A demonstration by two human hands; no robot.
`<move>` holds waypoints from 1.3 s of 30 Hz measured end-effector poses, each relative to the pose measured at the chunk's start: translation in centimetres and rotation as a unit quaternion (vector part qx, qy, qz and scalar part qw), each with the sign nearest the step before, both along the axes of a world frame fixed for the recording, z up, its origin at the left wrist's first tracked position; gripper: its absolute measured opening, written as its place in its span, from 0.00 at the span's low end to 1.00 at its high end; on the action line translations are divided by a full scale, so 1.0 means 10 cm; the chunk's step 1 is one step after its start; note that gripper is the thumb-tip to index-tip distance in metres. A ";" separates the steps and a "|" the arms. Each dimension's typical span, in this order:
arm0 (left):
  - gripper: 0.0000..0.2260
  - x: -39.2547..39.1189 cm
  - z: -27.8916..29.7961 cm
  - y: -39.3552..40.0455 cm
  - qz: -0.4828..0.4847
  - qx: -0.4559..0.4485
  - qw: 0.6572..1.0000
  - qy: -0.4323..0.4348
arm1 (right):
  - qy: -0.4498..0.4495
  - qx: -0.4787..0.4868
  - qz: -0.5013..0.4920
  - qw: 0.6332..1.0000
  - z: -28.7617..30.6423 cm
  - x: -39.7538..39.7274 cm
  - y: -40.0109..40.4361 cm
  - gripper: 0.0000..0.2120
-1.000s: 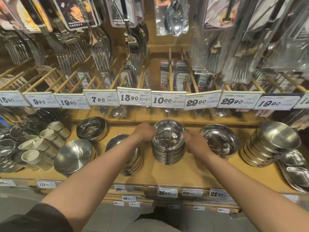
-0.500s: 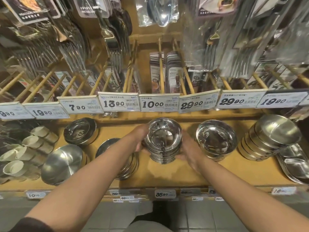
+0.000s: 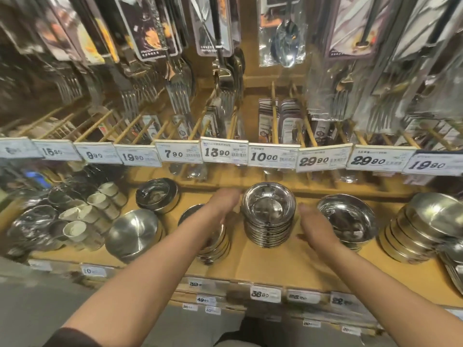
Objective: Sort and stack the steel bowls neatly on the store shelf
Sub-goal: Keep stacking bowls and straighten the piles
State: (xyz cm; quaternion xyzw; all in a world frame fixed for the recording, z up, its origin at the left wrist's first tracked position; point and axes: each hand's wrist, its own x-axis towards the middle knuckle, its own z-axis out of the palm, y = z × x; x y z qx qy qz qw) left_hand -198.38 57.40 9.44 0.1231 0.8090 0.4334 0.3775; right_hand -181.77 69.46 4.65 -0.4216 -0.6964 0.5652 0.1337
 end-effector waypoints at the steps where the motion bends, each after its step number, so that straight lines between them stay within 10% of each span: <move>1: 0.13 -0.01 0.04 -0.11 0.019 -0.011 0.999 0.040 | 0.004 0.049 -0.010 0.999 0.05 0.03 -0.04 0.19; 7: 0.12 0.07 0.19 -1.09 0.148 0.026 0.982 0.114 | 0.013 0.163 -0.004 0.986 0.44 -0.02 -0.56 0.15; 25: 0.09 -1.17 -0.24 -2.78 0.234 0.038 0.966 0.104 | 0.064 -0.078 0.227 0.969 0.01 -1.10 -2.16 0.12; 39: 0.06 -2.96 -0.95 -2.38 0.033 -0.053 0.985 0.162 | 0.004 -0.013 -0.003 1.000 -0.58 -2.70 -2.53 0.08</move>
